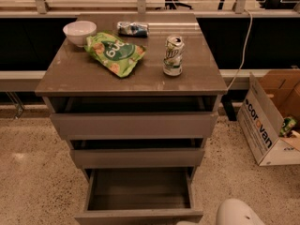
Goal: Close bottom drawer
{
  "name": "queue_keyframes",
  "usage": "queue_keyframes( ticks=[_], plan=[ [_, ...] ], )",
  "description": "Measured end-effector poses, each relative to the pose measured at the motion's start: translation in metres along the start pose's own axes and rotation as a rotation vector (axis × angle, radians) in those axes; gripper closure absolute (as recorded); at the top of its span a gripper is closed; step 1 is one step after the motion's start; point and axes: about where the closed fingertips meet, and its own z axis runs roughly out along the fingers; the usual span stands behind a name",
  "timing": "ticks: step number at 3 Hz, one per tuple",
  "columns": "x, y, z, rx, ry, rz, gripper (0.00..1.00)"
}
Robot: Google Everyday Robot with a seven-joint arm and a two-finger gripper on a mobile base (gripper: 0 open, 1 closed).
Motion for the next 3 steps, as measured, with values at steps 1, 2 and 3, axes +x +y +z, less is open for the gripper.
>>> queue_keyframes(
  ticks=[1,2,3],
  plan=[
    [-0.029,-0.01,0.0,0.008,-0.007,0.011,1.0],
    [-0.083,-0.007,-0.003,0.018,-0.037,-0.012,1.0],
    [-0.137,0.011,-0.009,0.0,-0.079,-0.069,1.0]
  ],
)
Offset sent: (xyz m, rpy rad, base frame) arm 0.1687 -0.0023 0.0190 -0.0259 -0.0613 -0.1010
